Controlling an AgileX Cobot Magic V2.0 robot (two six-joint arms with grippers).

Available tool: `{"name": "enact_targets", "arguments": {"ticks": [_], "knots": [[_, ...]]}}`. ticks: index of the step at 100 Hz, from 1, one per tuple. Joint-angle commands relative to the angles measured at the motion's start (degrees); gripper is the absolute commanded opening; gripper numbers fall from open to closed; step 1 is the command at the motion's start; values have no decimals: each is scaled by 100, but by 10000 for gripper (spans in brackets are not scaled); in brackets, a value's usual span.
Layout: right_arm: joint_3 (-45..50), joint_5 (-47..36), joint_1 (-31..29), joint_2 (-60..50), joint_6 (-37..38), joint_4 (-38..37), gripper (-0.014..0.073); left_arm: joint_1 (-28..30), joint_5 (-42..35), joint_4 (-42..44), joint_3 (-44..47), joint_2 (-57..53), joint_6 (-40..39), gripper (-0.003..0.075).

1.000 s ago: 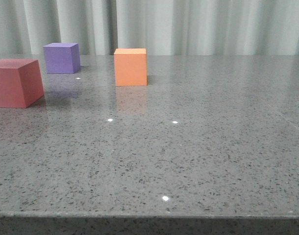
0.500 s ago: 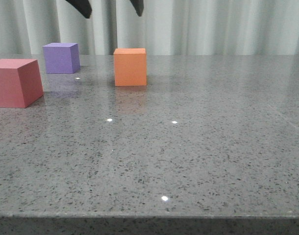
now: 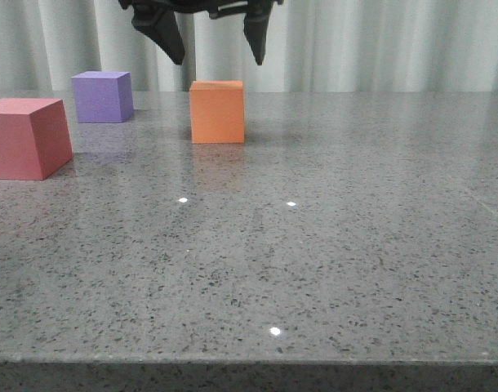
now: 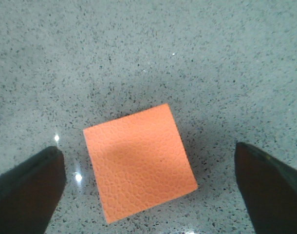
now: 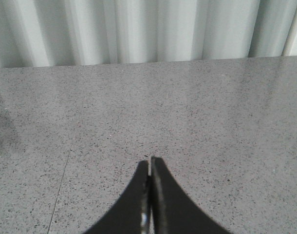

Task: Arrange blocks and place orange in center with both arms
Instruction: 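Lower the left gripper over the orange cube and close on it, then carry the orange cube with the left gripper beside the purple cube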

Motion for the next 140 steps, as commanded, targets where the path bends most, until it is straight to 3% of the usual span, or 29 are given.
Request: {"name": "enact_targets", "arguments": {"ticks": [1,42,51,66,73,97,114,140], "knots": [[-138,-492,-31,23,-35,-20,-67,-35,-257,74,-209,-252,-87,652],[-138,-492,-31,23,-35,-20,-67,32,-367,74,-209,241,-153,640],[-138,-492,-31,23,-35,-20,-67,32,-367,74,-209,252,-153,575],[-138,-492,-31,23,-35,-20,-67,32,-340,94,-209,252,-153,400],[-138,-492,-31,23,-35,-20,-67,32,-299,94,-209,238,-153,366],[-138,-492,-31,23,-35,-20,-67,32,-1,119,-209,-203,64,368],[-138,-492,-31,23,-35,-20,-67,47,311,145,-209,-699,650,369],[-138,-492,-31,23,-35,-20,-67,516,493,-142,-130,-1264,1243,369]]}}
